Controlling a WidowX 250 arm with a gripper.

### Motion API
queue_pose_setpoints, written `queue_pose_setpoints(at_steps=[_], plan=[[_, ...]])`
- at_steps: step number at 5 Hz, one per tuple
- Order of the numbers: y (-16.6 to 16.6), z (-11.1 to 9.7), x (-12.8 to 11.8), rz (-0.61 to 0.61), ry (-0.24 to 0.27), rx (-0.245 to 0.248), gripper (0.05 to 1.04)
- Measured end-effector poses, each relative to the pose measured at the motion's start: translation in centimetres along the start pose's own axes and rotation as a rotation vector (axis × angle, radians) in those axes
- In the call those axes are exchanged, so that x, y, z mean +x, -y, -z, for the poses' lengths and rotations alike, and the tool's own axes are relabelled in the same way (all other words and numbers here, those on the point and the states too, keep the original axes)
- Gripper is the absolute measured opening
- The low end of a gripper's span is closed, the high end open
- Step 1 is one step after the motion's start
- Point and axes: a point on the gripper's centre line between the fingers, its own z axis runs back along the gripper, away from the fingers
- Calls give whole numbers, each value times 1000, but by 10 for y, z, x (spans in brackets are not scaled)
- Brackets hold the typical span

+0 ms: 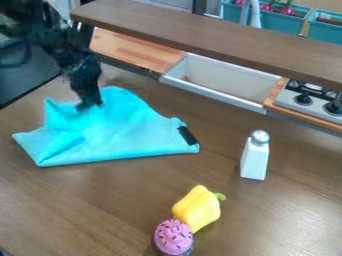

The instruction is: Unfold the cloth from top left to bottom right

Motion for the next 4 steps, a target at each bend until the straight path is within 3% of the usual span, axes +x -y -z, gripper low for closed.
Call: queue_pose_setpoints(at_steps=[1, 3, 4], plan=[[20, -26, -1, 34, 36, -42, 56], [79, -44, -34, 191, 38, -91, 56], [98, -64, -48, 247, 68, -124, 56]])
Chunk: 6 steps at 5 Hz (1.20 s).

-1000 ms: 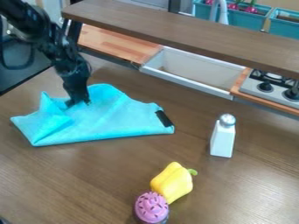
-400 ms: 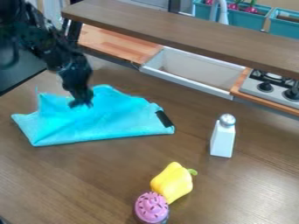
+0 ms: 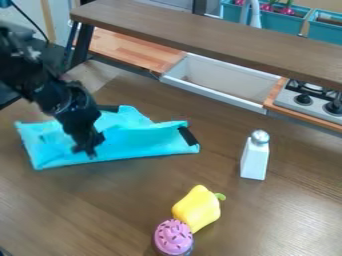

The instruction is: Unfold the cloth from top left to bottom right

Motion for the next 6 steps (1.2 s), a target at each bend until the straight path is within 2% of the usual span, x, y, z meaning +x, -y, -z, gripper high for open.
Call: queue_pose_setpoints(at_steps=[1, 2, 4, 6], plan=[[14, -21, -10, 12, 27, -32, 56], [24, -36, -17, 20, 38, -85, 56], [32, -43, -27, 33, 25, -184, 56], [50, -53, -34, 53, 11, -235, 56]])
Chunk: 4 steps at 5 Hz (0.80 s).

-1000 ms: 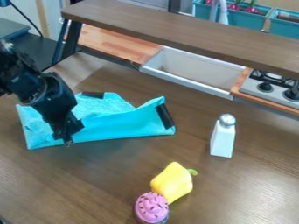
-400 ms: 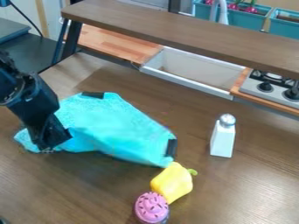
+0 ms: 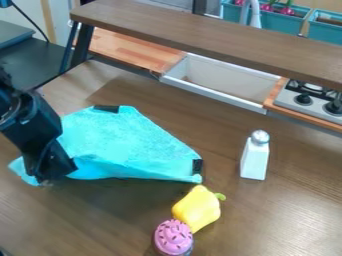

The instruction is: Unfold the cloth from top left to bottom right

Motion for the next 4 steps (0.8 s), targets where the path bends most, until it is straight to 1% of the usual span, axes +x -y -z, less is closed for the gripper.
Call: queue_pose_setpoints(at_steps=[1, 2, 3, 4], plan=[[13, -3, -2, -15, -21, -18, 56], [24, 1, -1, -20, -37, -51, 56], [34, 4, 3, -28, -39, -77, 77], [39, 7, 5, -45, -63, -96, 245]])
